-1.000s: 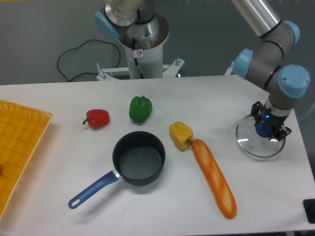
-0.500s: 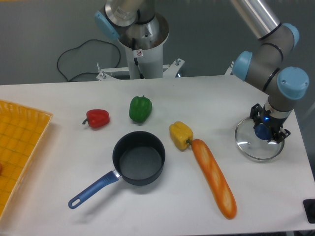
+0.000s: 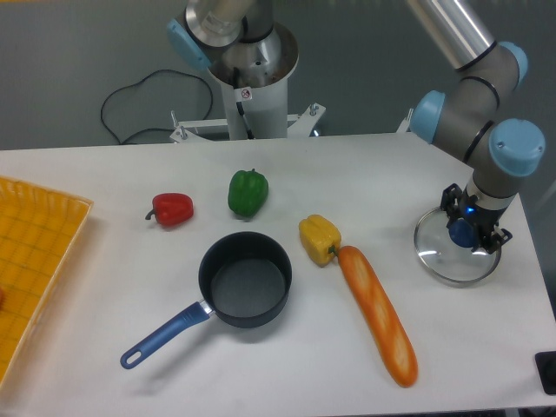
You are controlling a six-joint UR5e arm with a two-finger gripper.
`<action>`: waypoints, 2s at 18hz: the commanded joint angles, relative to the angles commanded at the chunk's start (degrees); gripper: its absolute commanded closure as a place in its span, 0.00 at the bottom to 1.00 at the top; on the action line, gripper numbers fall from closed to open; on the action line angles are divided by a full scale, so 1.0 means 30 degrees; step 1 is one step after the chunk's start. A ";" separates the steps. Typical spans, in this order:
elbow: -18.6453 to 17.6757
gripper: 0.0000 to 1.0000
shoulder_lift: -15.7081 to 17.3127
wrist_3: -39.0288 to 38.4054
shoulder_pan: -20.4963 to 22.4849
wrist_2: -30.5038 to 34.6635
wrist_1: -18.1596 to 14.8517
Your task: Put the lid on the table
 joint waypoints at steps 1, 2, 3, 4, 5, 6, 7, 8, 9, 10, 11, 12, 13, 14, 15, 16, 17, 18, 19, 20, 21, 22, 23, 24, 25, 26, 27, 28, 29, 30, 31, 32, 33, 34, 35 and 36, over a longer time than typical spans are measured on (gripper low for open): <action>0.0000 0.51 -0.0001 0.0000 0.0000 0.0000 0.0000; 0.0000 0.51 -0.0059 0.0000 0.0000 0.0000 0.0000; 0.0000 0.51 -0.0059 0.0000 -0.0029 0.0000 0.0000; 0.0000 0.51 -0.0059 0.0000 0.0000 0.0000 0.0000; 0.0000 0.51 -0.0059 0.0000 0.0000 0.0000 0.0000; 0.0000 0.51 -0.0059 0.0000 0.0000 0.0000 0.0000; 0.0000 0.51 -0.0059 0.0000 0.0000 0.0000 0.0000; 0.0000 0.51 -0.0059 0.0000 0.0000 0.0000 0.0000; 0.0000 0.51 -0.0059 0.0000 0.0000 0.0000 0.0000; -0.0029 0.51 -0.0059 -0.0029 -0.0029 0.0000 0.0000; -0.0029 0.51 -0.0059 -0.0058 -0.0029 0.0000 0.0000; 0.0000 0.51 -0.0059 -0.0059 -0.0029 0.0000 0.0000; 0.0000 0.51 -0.0059 -0.0030 -0.0029 0.0000 0.0000; 0.0000 0.50 -0.0059 -0.0029 -0.0029 0.0000 0.0000; -0.0029 0.50 -0.0059 -0.0058 -0.0029 0.0000 0.0000; -0.0029 0.50 -0.0059 -0.0059 -0.0058 0.0000 0.0000; -0.0029 0.49 -0.0059 -0.0059 -0.0030 0.0000 0.0000; -0.0087 0.49 -0.0059 -0.0059 -0.0029 0.0000 0.0029; -0.0088 0.48 -0.0059 -0.0059 -0.0058 0.0000 0.0030; -0.0088 0.47 -0.0059 -0.0059 -0.0030 0.0000 0.0030; -0.0117 0.47 -0.0059 -0.0059 -0.0058 0.0000 0.0088; -0.0146 0.47 -0.0059 -0.0059 -0.0059 0.0000 0.0175; -0.0204 0.47 -0.0059 -0.0059 -0.0059 0.0000 0.0292; -0.0263 0.47 -0.0059 -0.0030 -0.0030 0.0000 0.0351; -0.0264 0.47 -0.0059 -0.0029 -0.0058 0.0000 0.0410; -0.0293 0.47 -0.0059 -0.0058 -0.0059 0.0000 0.0439; -0.0293 0.47 -0.0059 -0.0059 -0.0059 0.0000 0.0440; -0.0293 0.47 -0.0059 -0.0030 -0.0059 0.0000 0.0440; -0.0293 0.45 -0.0059 -0.0058 -0.0059 0.0000 0.0440; -0.0293 0.43 -0.0059 -0.0030 -0.0059 0.0000 0.0440; -0.0293 0.39 -0.0059 -0.0029 -0.0059 0.0000 0.0440; -0.0293 0.37 -0.0059 0.0000 -0.0059 0.0000 0.0440; -0.0293 0.35 -0.0030 0.0000 -0.0059 0.0000 0.0440; -0.0293 0.31 -0.0030 0.0029 -0.0059 0.0000 0.0440; -0.0293 0.29 -0.0001 0.0029 -0.0059 0.0000 0.0440; -0.0293 0.28 0.0028 0.0058 -0.0030 0.0000 0.0411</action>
